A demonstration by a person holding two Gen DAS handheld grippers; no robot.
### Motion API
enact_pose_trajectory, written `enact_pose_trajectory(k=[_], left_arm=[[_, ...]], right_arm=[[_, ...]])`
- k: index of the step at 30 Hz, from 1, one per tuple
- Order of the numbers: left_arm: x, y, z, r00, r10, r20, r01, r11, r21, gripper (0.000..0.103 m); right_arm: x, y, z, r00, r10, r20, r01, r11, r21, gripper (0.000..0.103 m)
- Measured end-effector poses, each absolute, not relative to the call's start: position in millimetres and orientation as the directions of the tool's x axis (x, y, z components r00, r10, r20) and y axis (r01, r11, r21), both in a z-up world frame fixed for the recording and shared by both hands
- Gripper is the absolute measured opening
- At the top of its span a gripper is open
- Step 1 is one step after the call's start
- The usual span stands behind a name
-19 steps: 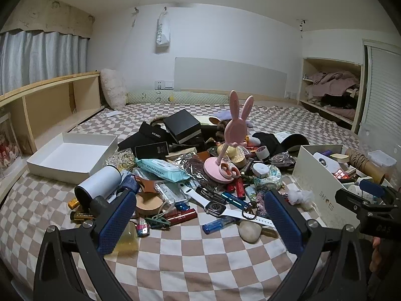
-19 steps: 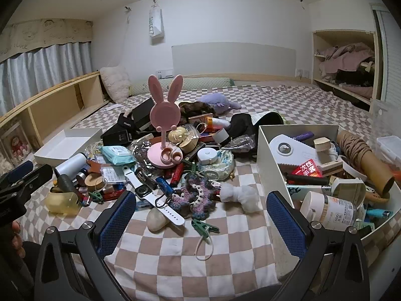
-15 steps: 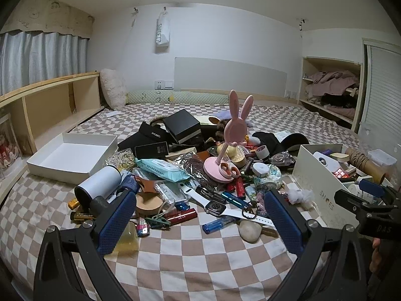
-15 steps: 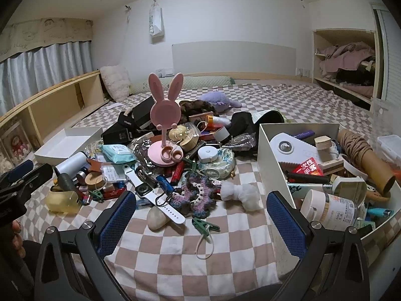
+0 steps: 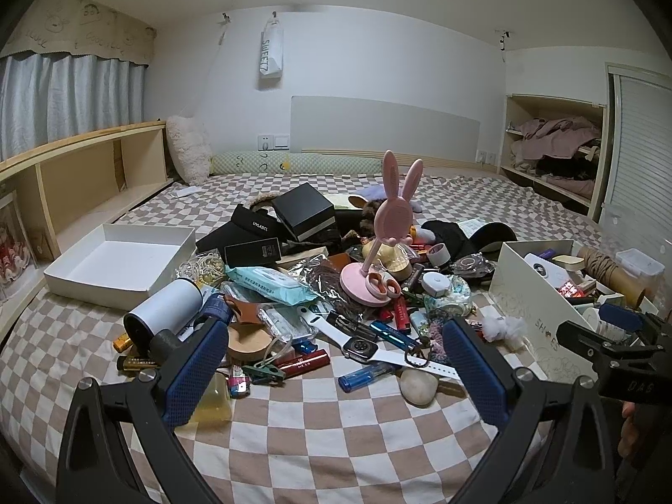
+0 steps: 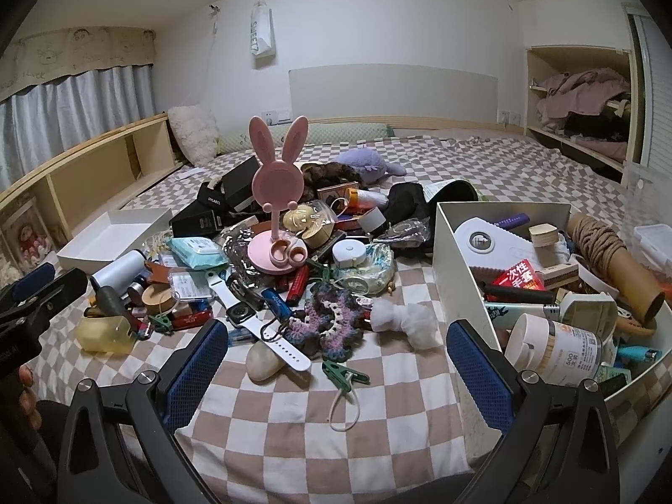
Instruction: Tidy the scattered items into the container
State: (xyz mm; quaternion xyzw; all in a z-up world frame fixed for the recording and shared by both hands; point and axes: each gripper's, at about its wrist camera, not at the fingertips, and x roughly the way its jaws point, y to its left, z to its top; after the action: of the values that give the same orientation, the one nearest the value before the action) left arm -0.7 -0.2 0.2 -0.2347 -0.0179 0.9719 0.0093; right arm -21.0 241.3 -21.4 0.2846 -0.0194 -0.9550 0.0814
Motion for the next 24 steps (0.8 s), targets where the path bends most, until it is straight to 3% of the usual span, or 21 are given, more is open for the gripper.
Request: enact_pose_trajectory(k=[24], left_arm=[[-2.1,1.8,-3.7,-0.882,0.035,-0.47,-0.017,-0.999,-0.043,0.103]], right_arm=[[-26.4,242.9,-21.0,-0.808,-0.169,-0.564,0.147,-0.985,0.085,0.103]])
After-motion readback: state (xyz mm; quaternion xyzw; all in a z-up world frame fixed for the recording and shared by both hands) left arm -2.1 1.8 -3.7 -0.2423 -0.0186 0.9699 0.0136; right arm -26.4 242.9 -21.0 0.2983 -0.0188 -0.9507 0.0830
